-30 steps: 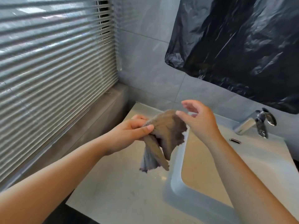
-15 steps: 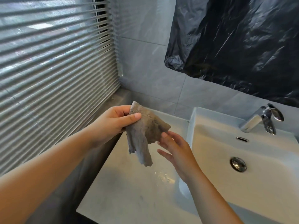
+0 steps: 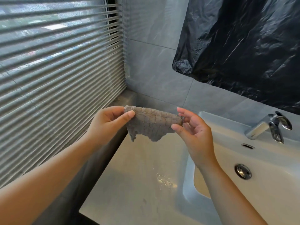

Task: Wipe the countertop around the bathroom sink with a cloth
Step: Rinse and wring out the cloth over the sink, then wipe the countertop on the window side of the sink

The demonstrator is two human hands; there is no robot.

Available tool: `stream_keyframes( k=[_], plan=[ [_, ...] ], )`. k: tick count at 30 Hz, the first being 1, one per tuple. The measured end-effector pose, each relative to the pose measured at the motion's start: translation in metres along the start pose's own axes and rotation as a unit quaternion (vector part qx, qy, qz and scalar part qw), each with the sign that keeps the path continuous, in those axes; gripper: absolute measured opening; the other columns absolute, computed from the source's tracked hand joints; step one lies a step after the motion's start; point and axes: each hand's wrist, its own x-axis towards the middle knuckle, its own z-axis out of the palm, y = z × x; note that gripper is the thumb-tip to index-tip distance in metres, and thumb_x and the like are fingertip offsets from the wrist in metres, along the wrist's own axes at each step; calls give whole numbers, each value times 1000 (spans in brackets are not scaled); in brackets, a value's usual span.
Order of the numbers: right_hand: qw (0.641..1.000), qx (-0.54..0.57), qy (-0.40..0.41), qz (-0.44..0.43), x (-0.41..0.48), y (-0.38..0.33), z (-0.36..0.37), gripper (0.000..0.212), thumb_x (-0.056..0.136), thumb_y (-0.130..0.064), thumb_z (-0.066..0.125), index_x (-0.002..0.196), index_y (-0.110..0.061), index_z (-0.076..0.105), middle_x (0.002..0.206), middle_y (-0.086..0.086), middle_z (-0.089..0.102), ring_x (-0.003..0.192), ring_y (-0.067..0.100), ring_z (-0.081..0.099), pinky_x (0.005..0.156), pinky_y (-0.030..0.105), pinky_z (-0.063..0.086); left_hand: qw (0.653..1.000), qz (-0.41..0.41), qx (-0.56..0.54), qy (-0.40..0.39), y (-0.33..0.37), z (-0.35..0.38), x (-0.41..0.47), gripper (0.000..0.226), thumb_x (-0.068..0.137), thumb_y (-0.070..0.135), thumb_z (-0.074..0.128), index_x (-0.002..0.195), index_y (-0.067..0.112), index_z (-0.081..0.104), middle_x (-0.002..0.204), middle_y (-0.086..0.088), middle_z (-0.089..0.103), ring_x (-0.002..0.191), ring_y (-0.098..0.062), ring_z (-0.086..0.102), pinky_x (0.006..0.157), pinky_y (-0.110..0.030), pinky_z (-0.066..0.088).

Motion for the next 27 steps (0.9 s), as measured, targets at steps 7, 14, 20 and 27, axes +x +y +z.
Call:
stream_keyframes(
  k=[7, 14, 20, 27],
  plan=[
    [994, -86, 19, 56, 8, -4, -2, 65, 81, -6, 71, 134, -33, 45, 105, -1, 55, 87, 10, 64, 75, 23, 56, 996, -79, -26, -35, -1, 8, 8, 40, 70, 18, 74, 106, 11, 57, 92, -3, 72, 85, -13, 71, 66, -22, 56],
    [892, 169, -50, 416, 1, 34, 0, 22, 88, -4, 59, 109, -6, 64, 89, 9, 64, 79, 19, 62, 65, 28, 54, 912, -340, -218, -63, -45, 9, -5, 67, 70, 15, 75, 130, 4, 47, 116, -12, 64, 102, -26, 66, 87, -43, 55],
    [945, 59, -9, 323, -16, 51, 12, 39, 92, -12, 58, 128, -26, 53, 114, 10, 63, 104, 24, 64, 74, 31, 54, 970, -226, -56, -68, -59, 13, -19, 41, 81, 4, 68, 113, 26, 53, 106, -5, 65, 94, -23, 68, 75, -40, 59],
    [886, 131, -153, 417, -36, 53, 25, 90, 66, -11, 82, 135, -40, 31, 125, 11, 61, 106, 24, 64, 80, 29, 53, 970, -217, -68, -88, -70, 1, -8, 17, 85, 17, 68, 96, 30, 72, 109, 2, 65, 100, -16, 63, 84, -40, 56]
  ],
)
